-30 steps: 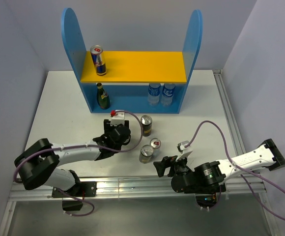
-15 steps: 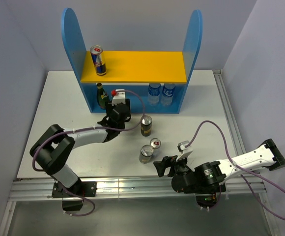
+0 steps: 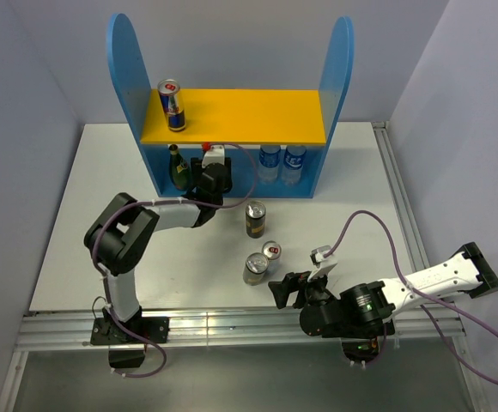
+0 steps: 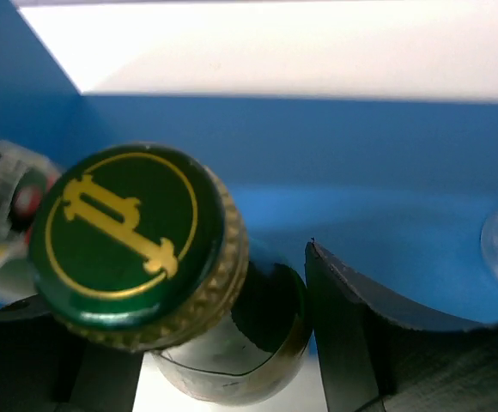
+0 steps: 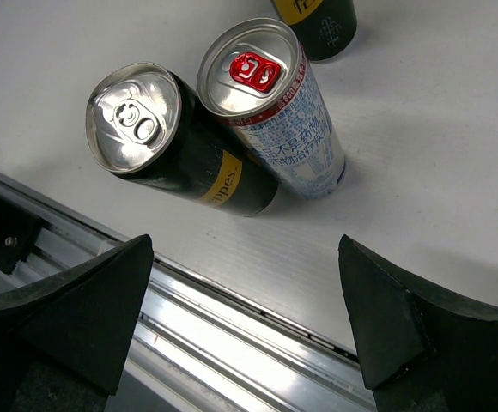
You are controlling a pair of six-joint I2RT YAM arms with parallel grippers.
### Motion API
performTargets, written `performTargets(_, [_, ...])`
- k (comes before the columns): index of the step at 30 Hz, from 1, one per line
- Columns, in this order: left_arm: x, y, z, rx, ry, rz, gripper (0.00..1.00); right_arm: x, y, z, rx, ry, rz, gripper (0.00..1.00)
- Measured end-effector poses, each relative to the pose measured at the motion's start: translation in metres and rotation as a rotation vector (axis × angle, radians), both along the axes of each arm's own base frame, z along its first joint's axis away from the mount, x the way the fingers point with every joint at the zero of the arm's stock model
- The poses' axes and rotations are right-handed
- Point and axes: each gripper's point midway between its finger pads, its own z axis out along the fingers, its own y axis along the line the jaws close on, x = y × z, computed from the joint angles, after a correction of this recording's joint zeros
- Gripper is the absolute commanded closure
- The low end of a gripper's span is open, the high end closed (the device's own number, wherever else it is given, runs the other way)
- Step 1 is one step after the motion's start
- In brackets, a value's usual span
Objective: Place and organize the beverage onto the shelf
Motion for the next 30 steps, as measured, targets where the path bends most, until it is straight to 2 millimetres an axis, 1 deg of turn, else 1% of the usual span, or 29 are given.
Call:
performTargets(3, [0.014,-0.003,0.002,-0.007,-0.025,0.005,1.0,0.0,0.0,0.0,0.0,0.0,0.0,0.05])
performTargets(14, [0.029,-0.003,0.005,-0.013,-0.102,0.065,1.0,0.0,0.0,-0.002,-0.013,-0.004,0.002,0.04])
performTargets(15, [0.029,-0.003,0.005,-0.012,-0.104,0.067,0.96,0.0,0.0,-0.002,-0.015,-0.004,0.002,0.05])
performTargets(17, [0.03,-0.004,0.006,-0.012,-0.104,0.068,0.82,0.0,0.0,-0.002,-0.016,-0.005,0.002,0.04])
performTargets(18, [0.031,-0.004,0.006,-0.011,-0.102,0.067,0.62,0.0,0.0,-0.002,-0.017,-0.005,0.002,0.04])
performTargets(20, [0.032,-0.004,0.005,-0.006,-0.097,0.066,0.42,0.0,0.0,-0.002,-0.019,-0.006,0.003,0.04])
performTargets(21, [0.032,-0.005,0.005,-0.006,-0.096,0.062,0.28,0.0,0.0,-0.002,-0.019,-0.007,0.003,0.04])
performTargets(23, [0.032,-0.005,0.005,-0.005,-0.093,0.058,0.17,0.0,0.0,-0.002,-0.02,-0.007,0.003,0.04])
performTargets(24, [0.032,-0.005,0.005,-0.005,-0.094,0.057,0.01,0.0,0.0,-0.003,-0.021,-0.007,0.003,0.04])
performTargets(30, [0.032,-0.006,0.004,-0.004,-0.092,0.052,0.01,0.0,0.0,-0.003,-0.023,-0.008,0.003,0.04])
